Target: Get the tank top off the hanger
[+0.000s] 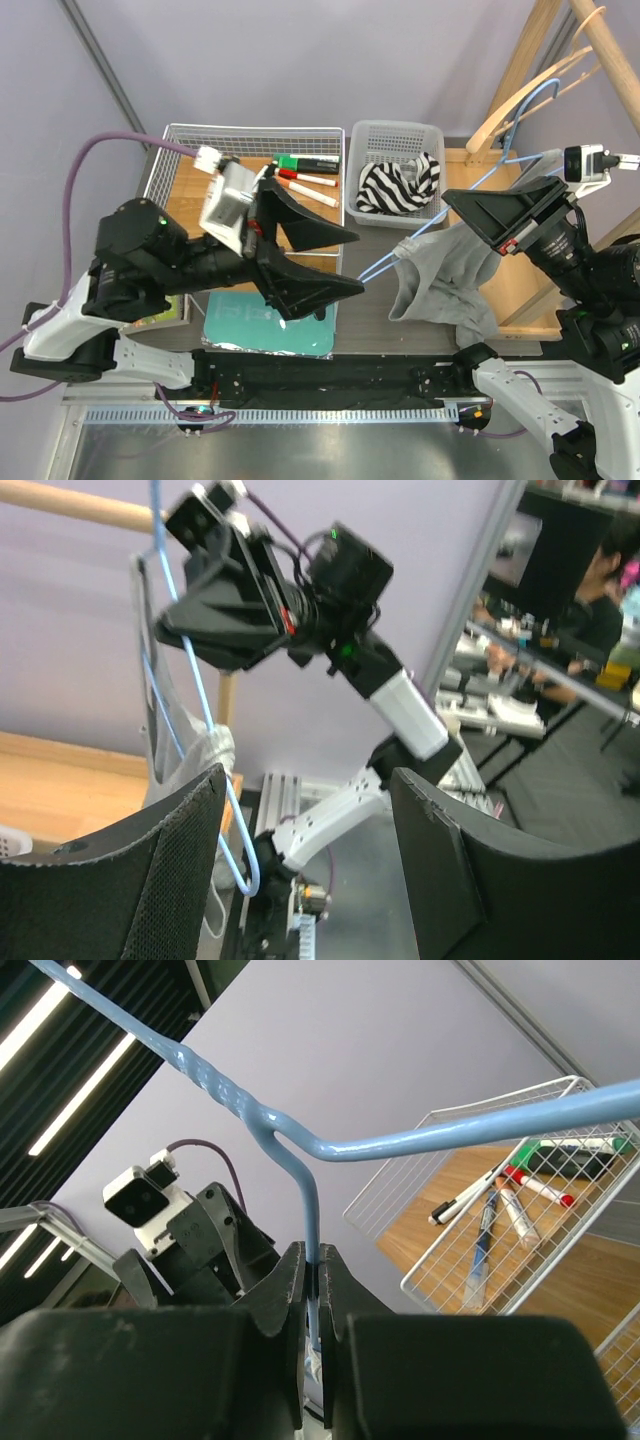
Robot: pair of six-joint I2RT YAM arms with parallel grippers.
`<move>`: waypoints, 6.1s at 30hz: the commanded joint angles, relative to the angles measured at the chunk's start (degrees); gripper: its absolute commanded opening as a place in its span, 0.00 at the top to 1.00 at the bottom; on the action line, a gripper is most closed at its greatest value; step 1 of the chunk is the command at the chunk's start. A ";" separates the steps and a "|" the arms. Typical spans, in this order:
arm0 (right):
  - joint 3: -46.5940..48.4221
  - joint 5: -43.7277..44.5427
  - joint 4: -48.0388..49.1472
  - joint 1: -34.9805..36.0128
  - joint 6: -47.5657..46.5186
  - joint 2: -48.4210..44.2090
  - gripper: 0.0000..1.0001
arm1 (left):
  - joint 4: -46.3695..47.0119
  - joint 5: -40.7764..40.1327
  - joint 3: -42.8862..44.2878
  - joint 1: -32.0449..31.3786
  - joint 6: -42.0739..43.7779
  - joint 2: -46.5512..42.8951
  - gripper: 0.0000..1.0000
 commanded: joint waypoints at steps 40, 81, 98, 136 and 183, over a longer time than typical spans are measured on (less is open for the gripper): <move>3.79 -2.88 11.62 0.00 12.50 -5.42 0.99 | 19.23 0.82 -13.95 0.23 1.95 7.44 0.64; 6.26 18.85 -2.74 0.00 -5.18 -3.31 0.99 | 16.32 -10.43 -20.98 0.32 0.98 -2.93 1.00; -0.60 -3.49 11.78 0.00 20.66 -6.99 0.99 | 19.76 -11.67 -20.65 4.71 -3.85 4.36 1.00; -19.07 1.78 47.91 0.09 62.07 -11.66 0.99 | 14.15 -4.20 14.43 10.07 -5.00 30.19 1.00; -0.87 23.56 13.28 0.09 14.00 3.72 0.99 | 15.88 -8.85 -11.57 9.99 -12.03 8.76 1.00</move>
